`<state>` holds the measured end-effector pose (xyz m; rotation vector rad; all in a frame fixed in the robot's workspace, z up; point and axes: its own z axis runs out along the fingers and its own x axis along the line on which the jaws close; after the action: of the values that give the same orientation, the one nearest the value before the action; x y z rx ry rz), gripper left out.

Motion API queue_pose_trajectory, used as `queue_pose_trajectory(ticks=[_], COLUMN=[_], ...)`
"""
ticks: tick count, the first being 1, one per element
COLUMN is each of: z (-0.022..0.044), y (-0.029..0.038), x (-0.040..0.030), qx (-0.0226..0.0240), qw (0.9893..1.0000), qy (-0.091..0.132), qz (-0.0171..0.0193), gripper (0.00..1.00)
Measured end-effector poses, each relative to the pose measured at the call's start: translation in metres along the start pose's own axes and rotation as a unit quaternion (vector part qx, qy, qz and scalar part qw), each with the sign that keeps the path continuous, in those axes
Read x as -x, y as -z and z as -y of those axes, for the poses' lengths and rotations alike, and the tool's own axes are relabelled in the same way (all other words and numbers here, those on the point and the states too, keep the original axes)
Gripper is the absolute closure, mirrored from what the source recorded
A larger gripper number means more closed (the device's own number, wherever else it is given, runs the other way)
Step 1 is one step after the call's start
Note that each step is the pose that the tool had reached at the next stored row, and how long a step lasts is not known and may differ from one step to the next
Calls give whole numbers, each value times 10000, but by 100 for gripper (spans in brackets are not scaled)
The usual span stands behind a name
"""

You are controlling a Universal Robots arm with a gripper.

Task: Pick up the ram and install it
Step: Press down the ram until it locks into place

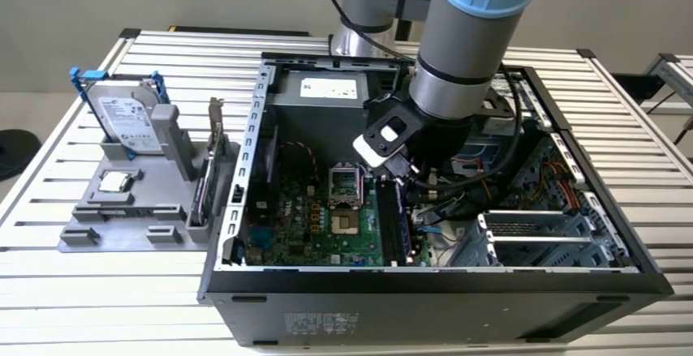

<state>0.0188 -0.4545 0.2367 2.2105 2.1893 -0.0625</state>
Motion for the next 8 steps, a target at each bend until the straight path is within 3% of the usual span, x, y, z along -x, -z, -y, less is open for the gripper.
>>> queue_pose_trajectory(ticks=[8], z=[-24], y=[366], x=[18], qx=[-4], qw=[10000], qy=[0], qz=[3], gripper=[100])
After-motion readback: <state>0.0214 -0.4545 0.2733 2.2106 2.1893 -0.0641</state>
